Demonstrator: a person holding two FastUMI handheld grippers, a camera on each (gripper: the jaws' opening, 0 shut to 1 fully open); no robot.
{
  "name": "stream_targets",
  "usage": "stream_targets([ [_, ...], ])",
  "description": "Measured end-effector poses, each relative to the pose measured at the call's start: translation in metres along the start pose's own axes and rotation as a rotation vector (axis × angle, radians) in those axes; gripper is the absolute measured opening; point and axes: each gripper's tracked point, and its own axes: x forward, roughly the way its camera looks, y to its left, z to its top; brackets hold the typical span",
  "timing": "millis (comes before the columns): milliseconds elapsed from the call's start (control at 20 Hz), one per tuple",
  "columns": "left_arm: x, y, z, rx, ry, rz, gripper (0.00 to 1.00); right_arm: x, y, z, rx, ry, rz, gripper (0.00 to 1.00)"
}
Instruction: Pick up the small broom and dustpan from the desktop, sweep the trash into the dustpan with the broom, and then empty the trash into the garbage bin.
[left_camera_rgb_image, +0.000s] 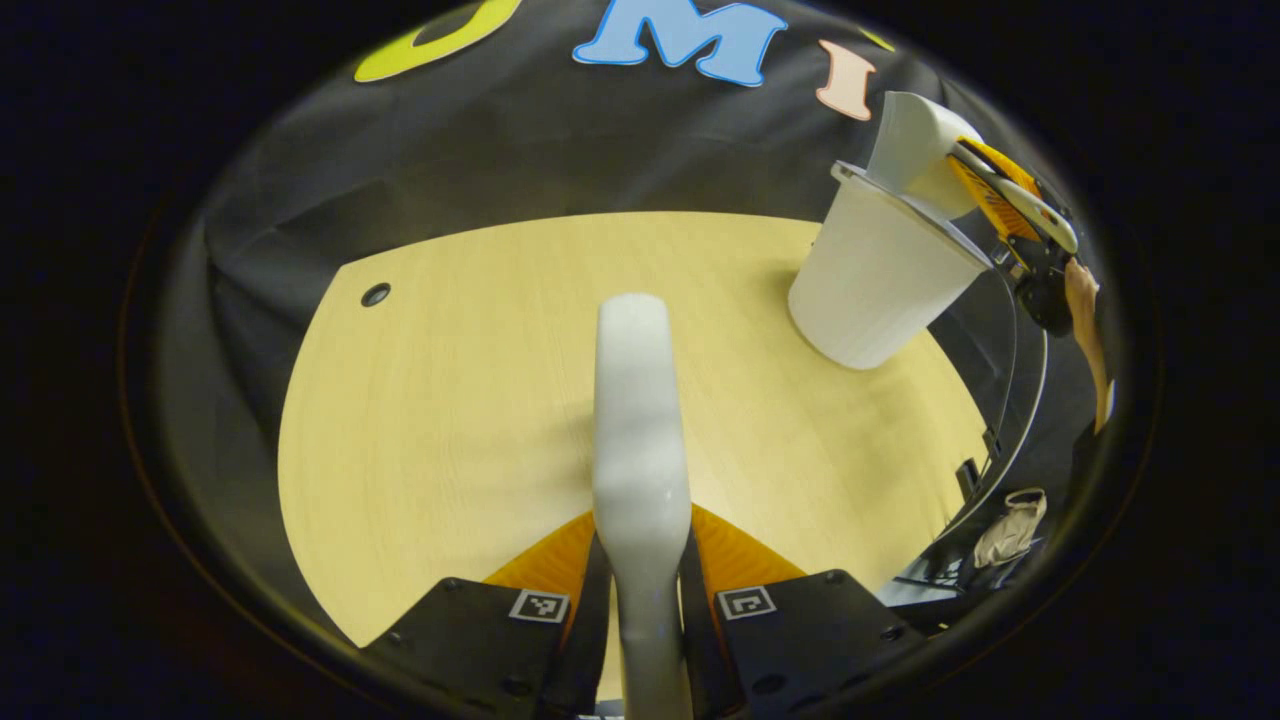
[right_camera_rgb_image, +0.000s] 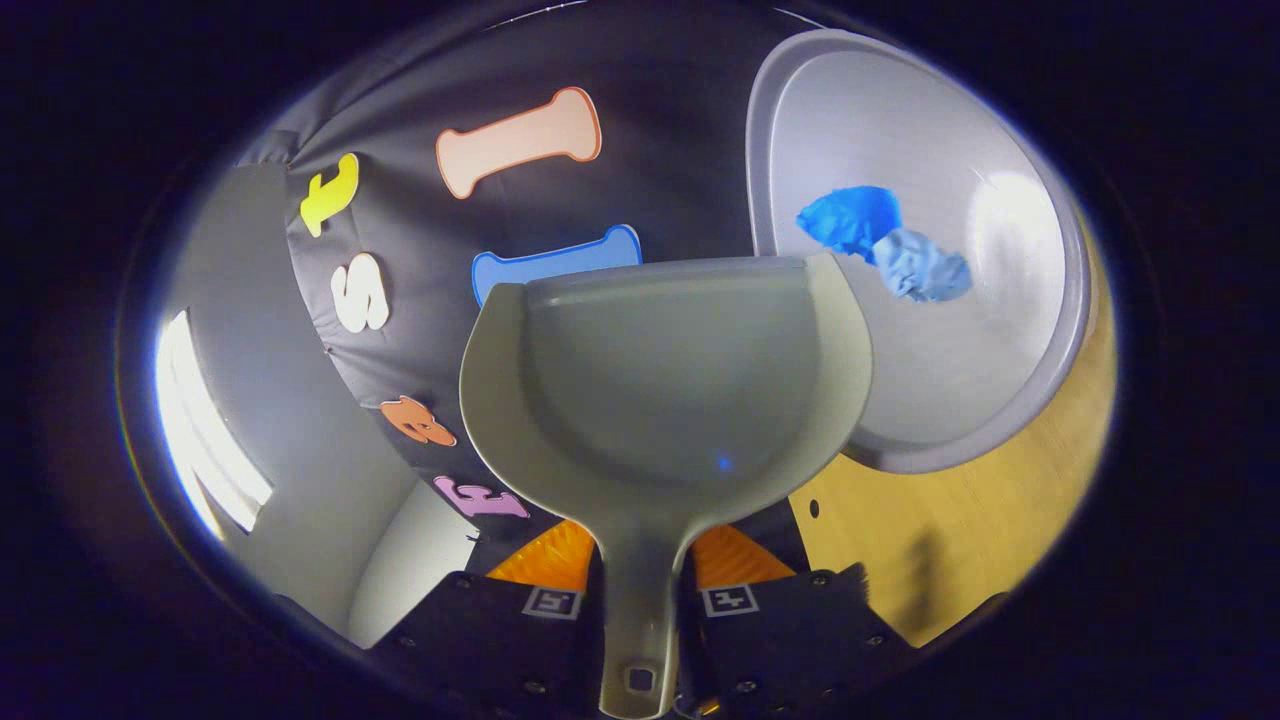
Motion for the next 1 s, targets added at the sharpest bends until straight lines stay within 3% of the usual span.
stream_targets([
  [150, 0.001, -0.005, 0.003, -0.005, -0.008, -0.007, 0.42, 0.003, 0.001, -0.004, -0.03, 0.01, -0.028, 0.29],
  [350, 0.0, -0.007, -0.002, -0.035, -0.019, -0.013, 0.42, 0.004, -0.002, -0.016, -0.165, 0.022, -0.107, 0.29],
  [1000, 0.002, 0.043, -0.049, -0.155, -0.037, 0.065, 0.38, -0.023, -0.063, -0.125, -0.891, 0.151, -0.508, 0.29],
])
